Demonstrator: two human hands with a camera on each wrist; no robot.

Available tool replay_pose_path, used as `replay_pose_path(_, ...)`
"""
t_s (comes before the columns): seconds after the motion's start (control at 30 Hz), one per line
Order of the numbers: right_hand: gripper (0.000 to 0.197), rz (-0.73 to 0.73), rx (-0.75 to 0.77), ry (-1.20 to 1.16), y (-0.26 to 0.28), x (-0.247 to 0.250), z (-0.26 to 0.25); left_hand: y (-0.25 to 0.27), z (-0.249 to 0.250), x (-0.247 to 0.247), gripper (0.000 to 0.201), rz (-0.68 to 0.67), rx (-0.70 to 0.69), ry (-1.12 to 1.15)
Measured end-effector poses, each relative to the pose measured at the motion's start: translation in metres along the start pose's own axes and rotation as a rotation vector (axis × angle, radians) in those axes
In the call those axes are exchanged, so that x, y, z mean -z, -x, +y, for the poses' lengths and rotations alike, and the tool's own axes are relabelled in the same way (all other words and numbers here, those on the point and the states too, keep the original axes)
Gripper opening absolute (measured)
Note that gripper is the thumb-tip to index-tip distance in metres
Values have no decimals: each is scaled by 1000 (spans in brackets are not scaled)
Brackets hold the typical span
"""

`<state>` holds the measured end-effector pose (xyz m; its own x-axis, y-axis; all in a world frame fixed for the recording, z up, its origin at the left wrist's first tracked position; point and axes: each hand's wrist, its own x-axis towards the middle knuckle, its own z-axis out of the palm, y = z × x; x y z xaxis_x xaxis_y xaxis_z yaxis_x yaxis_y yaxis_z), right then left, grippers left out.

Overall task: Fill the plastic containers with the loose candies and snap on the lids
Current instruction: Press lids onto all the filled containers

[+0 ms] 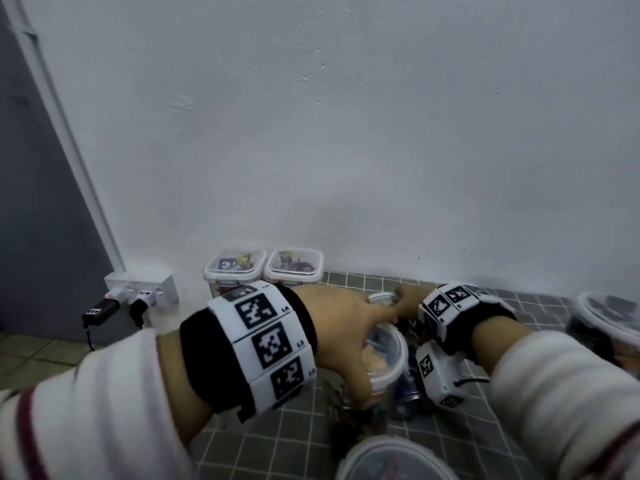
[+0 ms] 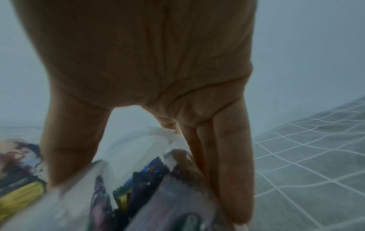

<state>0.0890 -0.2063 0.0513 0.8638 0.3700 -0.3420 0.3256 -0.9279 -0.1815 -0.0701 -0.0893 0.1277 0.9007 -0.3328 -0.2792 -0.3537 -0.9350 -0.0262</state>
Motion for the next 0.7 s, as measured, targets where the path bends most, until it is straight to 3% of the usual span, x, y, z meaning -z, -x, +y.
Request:
replay_pose_path(0.1,90,116,63,-150,11,0,1,-6,-9,7,90,0,27,24)
replay_pose_path(0.2,67,205,76,-312,22,7,2,-15,-20,14,89,28,78,38)
replay_pose_path(0.3,70,358,88,-376,25,13,2,-29,-35,19,91,39,133,41)
replay_pose_path(0.5,77,642,18,-511,26,2,5,-59,-54,19,92,116,217,76)
replay_pose_path(0.7,78,757,-63,-627,26,-16,11,-81,-58,16,91,172,237,134)
